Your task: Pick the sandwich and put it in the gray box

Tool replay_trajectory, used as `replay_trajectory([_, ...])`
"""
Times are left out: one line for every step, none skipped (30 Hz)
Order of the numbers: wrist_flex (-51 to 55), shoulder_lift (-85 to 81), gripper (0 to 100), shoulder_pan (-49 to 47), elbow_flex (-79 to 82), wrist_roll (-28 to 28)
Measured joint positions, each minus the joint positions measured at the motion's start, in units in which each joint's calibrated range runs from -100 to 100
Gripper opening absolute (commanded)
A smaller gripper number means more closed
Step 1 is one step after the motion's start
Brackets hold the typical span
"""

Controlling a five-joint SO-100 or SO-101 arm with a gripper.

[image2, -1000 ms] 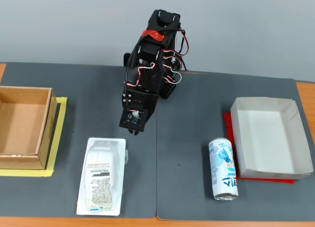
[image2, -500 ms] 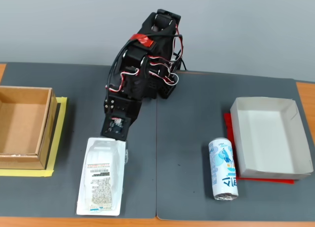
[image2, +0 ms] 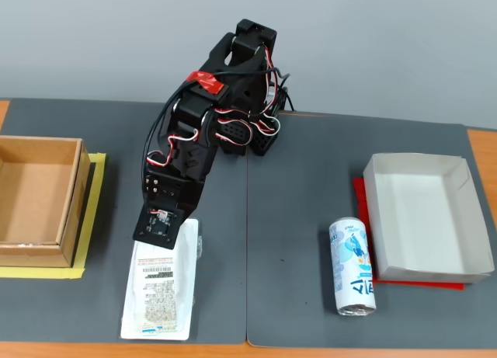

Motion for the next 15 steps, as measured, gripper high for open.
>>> replay_trajectory([0.0, 0.34, 3, 0.0, 0.0, 0.05])
replay_trajectory([0.0, 0.59, 3, 0.0, 0.0, 0.2])
replay_trajectory([0.0, 0.59, 3, -0.07, 0.0, 0.2])
replay_trajectory([0.0, 0.59, 3, -0.07, 0.0, 0.54])
replay_trajectory([0.0, 0.59, 3, -0.22, 0.0, 0.98])
replay_trajectory([0.0, 0.59, 3, -0.52, 0.0, 1.37])
replay_trajectory([0.0, 0.59, 3, -0.96, 0.0, 1.56])
replay_trajectory([0.0, 0.59, 3, -1.47, 0.0, 1.66])
replay_trajectory([0.0, 0.59, 3, -1.84, 0.0, 1.76])
replay_trajectory([0.0, 0.59, 3, -1.99, 0.0, 1.76])
replay_trajectory([0.0, 0.59, 3, -1.99, 0.0, 1.76])
replay_trajectory([0.0, 0.59, 3, -1.99, 0.0, 1.76])
replay_trajectory([0.0, 0.59, 3, -1.99, 0.0, 1.76])
replay_trajectory([0.0, 0.59, 3, -1.77, 0.0, 1.76])
replay_trajectory([0.0, 0.59, 3, -1.69, 0.0, 1.76])
